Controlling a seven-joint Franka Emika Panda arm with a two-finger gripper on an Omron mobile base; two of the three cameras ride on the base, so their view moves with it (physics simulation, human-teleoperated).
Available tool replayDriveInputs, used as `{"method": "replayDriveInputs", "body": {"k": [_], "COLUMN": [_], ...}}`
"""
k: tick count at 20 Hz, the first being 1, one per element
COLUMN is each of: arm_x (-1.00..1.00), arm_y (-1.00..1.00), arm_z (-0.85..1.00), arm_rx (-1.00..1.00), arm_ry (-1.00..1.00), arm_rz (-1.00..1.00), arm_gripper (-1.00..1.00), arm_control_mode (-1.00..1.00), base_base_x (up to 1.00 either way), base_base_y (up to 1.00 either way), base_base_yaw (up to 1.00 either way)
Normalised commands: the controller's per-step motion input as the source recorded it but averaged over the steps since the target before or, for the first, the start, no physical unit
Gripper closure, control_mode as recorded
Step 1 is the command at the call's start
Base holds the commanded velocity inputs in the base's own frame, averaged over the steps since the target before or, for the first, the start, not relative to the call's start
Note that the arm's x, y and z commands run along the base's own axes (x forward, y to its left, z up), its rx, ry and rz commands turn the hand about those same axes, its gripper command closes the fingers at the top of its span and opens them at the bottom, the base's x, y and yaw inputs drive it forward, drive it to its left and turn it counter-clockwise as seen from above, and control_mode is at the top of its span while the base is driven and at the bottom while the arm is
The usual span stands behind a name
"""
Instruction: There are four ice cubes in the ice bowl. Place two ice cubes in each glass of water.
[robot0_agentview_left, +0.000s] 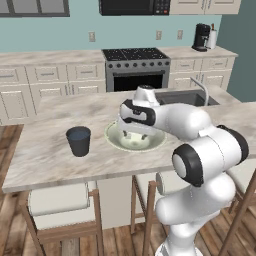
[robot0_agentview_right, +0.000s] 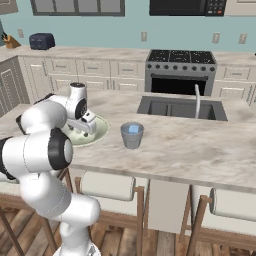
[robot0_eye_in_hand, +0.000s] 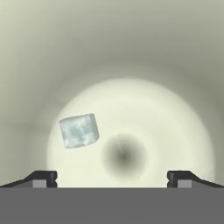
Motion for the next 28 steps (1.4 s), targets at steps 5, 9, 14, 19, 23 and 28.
{"method": "replayDriveInputs", "body": {"k": [5,9,14,19,23,28], "arm_x": [0.15,0.26,0.24,0.08,0.0,0.0], "arm_y": [0.09,0.0,0.0,0.09,0.06,0.03], "arm_z": [-0.09,-0.02,-0.06,-0.12,-0.16,-0.09], "arm_rx": [0.0,0.0,0.0,0.0,0.0,0.0], "arm_ry": [0.0,0.0,0.0,0.0,0.0,0.0], "arm_rz": [0.0,0.0,0.0,0.0,0.0,0.0], "arm_gripper": [-1.0,-1.0,-1.0,-1.0,-1.0,-1.0], "arm_control_mode": [-1.0,-1.0,-1.0,-1.0,-1.0,-1.0], "base_base_x": [0.0,0.0,0.0,0.0,0.0,0.0], "base_base_y": [0.0,0.0,0.0,0.0,0.0,0.0], "base_base_yaw": [0.0,0.0,0.0,0.0,0.0,0.0]}}
